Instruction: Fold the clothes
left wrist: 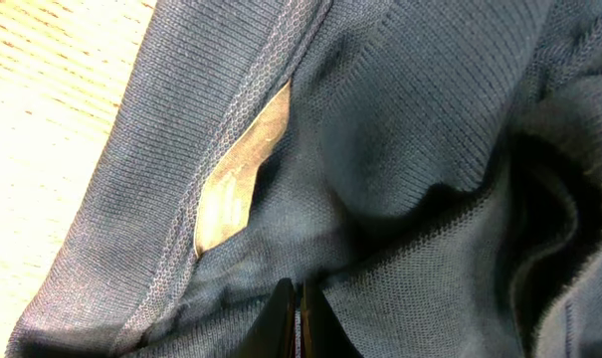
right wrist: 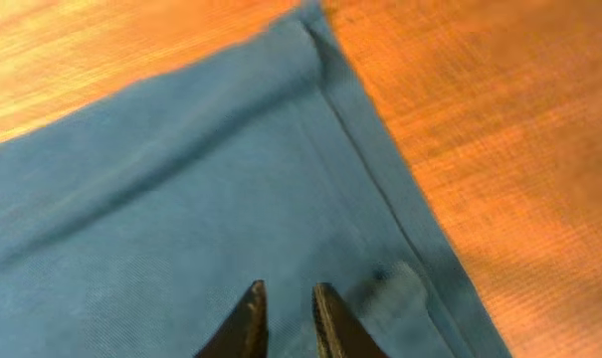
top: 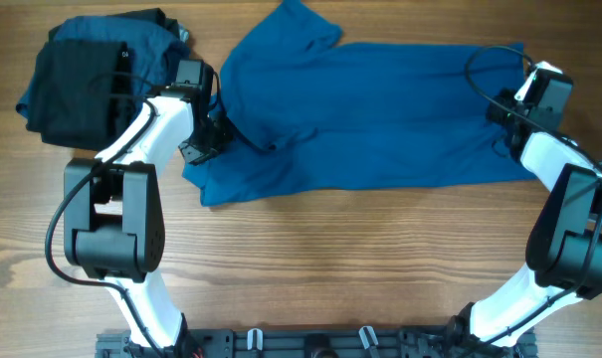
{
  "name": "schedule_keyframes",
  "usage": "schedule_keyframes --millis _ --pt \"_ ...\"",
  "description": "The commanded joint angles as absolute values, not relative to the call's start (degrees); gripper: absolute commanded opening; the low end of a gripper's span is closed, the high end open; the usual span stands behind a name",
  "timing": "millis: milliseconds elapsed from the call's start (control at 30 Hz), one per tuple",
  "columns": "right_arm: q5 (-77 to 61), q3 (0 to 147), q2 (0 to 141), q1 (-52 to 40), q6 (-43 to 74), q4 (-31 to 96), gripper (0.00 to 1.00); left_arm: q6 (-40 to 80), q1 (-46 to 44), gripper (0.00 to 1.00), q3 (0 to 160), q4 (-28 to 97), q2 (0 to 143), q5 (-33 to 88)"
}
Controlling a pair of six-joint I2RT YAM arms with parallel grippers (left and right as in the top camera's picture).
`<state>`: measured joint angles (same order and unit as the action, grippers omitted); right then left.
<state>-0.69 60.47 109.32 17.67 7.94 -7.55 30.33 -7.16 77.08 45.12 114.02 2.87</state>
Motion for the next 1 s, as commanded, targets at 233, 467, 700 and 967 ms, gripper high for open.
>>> schedule_keyframes --millis 233,467,700,967 --pt "-12.75 62.78 103.04 30.41 -3.81 13.15 0.64 30.28 -6.46 0.04 76.71 44.97 114.54 1.43" --pt "-15.99 62.78 107.74 34.44 -9.04 14.76 0.65 30.30 -6.46 0.04 76.73 44.23 114.54 1.48" --pt "-17.65 62.78 111.96 33.58 -13.93 14.44 0.60 30.30 -6.46 0.04 76.73 44.45 114.54 1.45" --pt "-17.67 62.76 115.02 33.54 -13.28 12.80 0.20 30.28 -6.31 0.04 79.07 43.94 112.14 1.43"
